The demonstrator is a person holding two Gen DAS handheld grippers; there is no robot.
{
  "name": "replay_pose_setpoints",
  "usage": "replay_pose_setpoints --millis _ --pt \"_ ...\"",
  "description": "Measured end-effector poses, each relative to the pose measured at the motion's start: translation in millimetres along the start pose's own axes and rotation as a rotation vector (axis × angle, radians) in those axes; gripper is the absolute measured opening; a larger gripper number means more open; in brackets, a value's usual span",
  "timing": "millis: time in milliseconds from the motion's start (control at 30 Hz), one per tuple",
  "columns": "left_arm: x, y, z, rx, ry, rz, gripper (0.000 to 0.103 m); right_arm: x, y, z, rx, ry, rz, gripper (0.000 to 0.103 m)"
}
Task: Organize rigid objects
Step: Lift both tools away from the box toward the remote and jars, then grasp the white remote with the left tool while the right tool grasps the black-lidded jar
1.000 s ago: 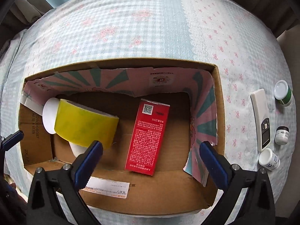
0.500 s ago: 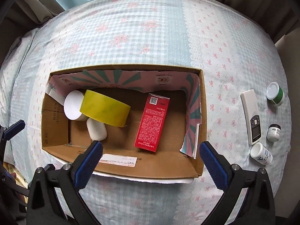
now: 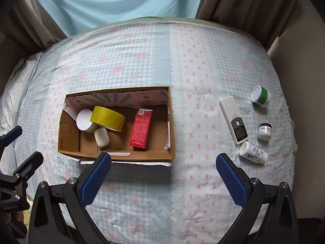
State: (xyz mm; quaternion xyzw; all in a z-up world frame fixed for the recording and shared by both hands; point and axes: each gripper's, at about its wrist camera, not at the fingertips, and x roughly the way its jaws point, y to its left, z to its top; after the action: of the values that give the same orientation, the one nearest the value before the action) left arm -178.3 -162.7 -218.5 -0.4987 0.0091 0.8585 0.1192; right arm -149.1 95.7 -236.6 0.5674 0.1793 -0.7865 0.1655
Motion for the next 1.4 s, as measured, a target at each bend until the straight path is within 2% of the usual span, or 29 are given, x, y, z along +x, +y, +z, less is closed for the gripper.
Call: replay_pose_setpoints --millis 167,300,433,500,567,733,833,1000,1167,1400 --pt "-18.6 -41.1 10.3 0.006 -0.032 0.033 0.103 -34.1 -54.9 -14.5 0.097 -0.045 -0.023 0.103" --pt "-17.3 -78.5 22.8 -0.014 0.015 0.013 0.103 -53.3 -107.3 -26.2 0.153 -0.072 -0.043 0.103" --pt "-16.6 -129.5 35.8 -0.004 -0.027 0.093 0.103 -60.6 -168.4 -36.7 0.202 -0.08 -0.021 0.103" --pt "-13.5 -154.4 43.3 -0.011 -0.035 0.08 0.103 -60.2 -196.7 -39.8 0.213 -0.071 -0.027 0.103" --pt "-6.0 -176.5 50.9 -0.023 -0.034 0.03 0.103 -59.4 -224.2 -42.5 0.234 -0.066 -0.024 0.103" --pt "35.3 -227.6 67.7 -0.067 0.016 0.009 0.103 -43.6 -279.7 -40.9 0.284 -0.051 -0.008 0.103" --pt "62.3 -252.5 75.3 -0.092 0.042 -0.007 0.103 -26.2 -303.9 -36.2 0.289 -0.025 0.012 0.103" --pt "119.4 -286.0 90.5 -0.153 0.122 0.007 0.103 7.2 -336.7 -24.6 0.329 0.018 0.064 0.103" --pt "182.5 -304.0 92.6 -0.266 0.214 0.026 0.103 50.3 -358.1 -5.9 0.363 0.069 0.084 0.103" --pt "258.4 -318.7 94.4 -0.35 0.314 0.064 0.103 115.7 -369.2 9.9 0.414 0.142 0.07 0.103"
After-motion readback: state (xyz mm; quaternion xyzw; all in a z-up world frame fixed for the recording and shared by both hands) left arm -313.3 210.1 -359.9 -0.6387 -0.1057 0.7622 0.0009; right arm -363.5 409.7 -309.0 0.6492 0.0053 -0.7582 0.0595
